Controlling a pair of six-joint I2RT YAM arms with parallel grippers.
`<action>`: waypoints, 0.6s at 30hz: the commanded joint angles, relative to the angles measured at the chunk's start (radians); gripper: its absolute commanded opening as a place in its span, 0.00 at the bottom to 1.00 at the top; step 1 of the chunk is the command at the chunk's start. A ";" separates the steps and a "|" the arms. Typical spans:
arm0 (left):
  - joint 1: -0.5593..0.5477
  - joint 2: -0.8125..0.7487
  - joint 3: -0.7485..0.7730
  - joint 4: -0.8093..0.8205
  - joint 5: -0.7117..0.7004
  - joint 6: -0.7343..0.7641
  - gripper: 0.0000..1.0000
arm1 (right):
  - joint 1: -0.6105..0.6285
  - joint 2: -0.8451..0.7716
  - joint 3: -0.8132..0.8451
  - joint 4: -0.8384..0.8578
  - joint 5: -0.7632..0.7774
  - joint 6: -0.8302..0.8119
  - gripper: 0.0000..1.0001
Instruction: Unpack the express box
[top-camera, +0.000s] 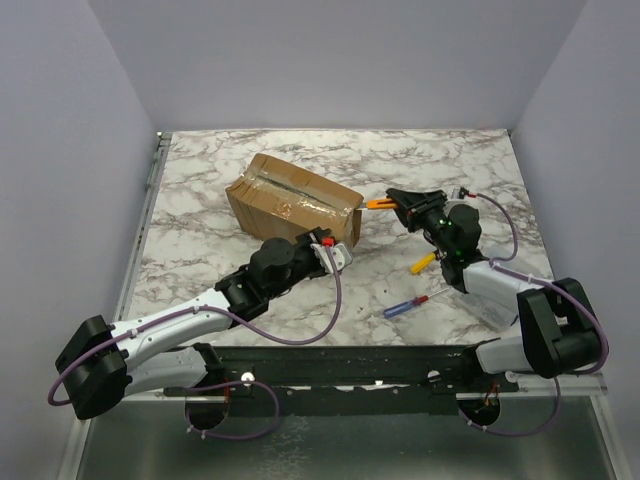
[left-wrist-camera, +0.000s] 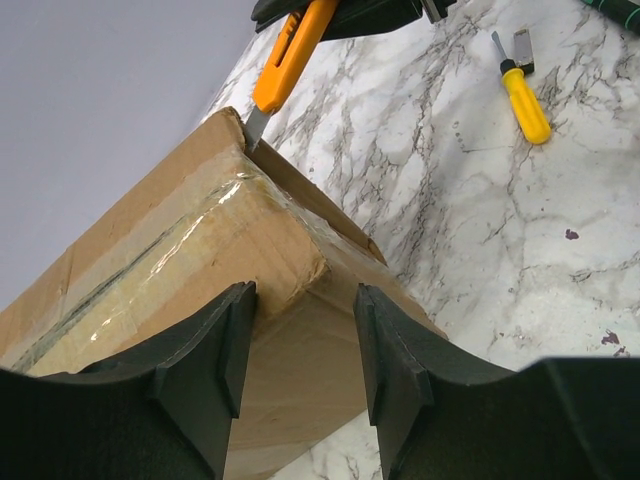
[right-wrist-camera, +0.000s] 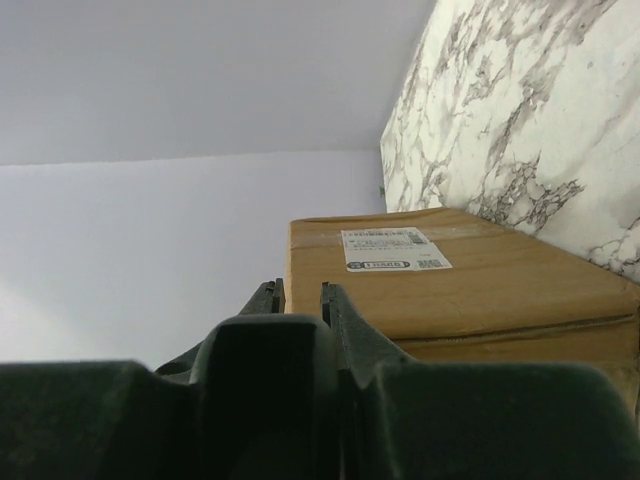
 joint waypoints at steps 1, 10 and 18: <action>-0.005 0.020 -0.027 -0.076 -0.013 -0.022 0.50 | -0.008 0.024 0.026 0.111 -0.035 -0.039 0.00; -0.003 0.056 0.004 -0.059 0.000 -0.037 0.49 | -0.004 0.148 -0.010 0.442 -0.169 0.035 0.00; -0.004 0.073 0.017 -0.052 -0.010 -0.035 0.47 | 0.000 0.213 -0.045 0.583 -0.226 0.091 0.00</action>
